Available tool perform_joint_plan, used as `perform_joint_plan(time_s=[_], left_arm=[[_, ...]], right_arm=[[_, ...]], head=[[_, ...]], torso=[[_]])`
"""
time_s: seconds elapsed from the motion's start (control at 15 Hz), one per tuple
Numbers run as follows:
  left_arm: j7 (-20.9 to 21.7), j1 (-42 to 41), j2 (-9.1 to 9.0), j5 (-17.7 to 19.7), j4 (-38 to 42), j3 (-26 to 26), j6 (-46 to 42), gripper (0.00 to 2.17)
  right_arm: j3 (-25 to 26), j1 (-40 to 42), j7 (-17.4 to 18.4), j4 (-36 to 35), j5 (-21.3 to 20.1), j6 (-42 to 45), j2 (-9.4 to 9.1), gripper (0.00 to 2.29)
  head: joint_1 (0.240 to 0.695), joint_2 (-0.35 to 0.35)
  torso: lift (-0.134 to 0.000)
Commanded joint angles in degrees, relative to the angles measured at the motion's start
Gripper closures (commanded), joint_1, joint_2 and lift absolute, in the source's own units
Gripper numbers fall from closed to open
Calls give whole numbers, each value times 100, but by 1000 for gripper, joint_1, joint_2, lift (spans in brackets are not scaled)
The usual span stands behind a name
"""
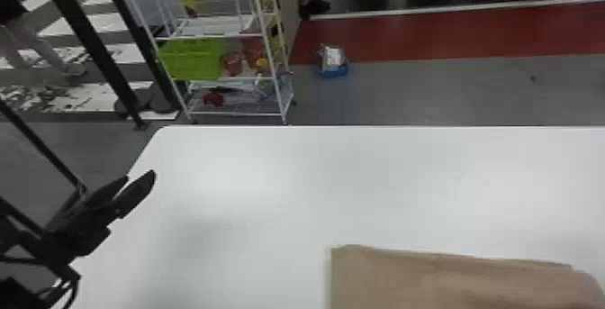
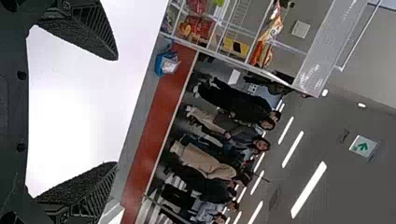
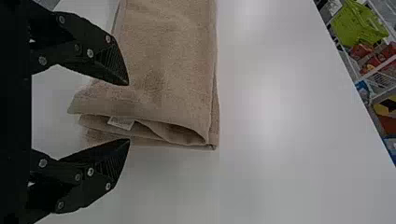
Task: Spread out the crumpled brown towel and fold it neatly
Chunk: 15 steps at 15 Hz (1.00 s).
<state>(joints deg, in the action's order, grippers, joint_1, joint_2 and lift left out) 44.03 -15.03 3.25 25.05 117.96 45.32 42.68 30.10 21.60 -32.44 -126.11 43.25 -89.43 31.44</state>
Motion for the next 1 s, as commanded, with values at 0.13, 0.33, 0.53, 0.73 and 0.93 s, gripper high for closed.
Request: perform_joint_plan(time_s=[0.13, 0.33, 0.53, 0.73, 0.93], left_arm=[[1, 0, 1, 0, -9, 21, 0, 87], [10, 0, 18, 0, -106, 21, -88, 87], [10, 0, 18, 9, -141, 3, -106, 87], [10, 0, 27, 9, -141, 21, -123, 87], [27, -9, 27, 9, -141, 30, -123, 87]], right_arm=[[233, 55, -26, -63, 51, -65, 73, 211], [-109, 134, -26, 16, -326, -65, 143, 215], [-382, -33, -8, 227, -502, -65, 125, 215], [-725, -270, 1, 455, -678, -65, 90, 238], [-1067, -498, 9, 605, -880, -65, 90, 286]], head=[[695, 174], [695, 169], [695, 178], [695, 180], [695, 193]], torso=[[-122], [-122], [-122], [-122], [-122]])
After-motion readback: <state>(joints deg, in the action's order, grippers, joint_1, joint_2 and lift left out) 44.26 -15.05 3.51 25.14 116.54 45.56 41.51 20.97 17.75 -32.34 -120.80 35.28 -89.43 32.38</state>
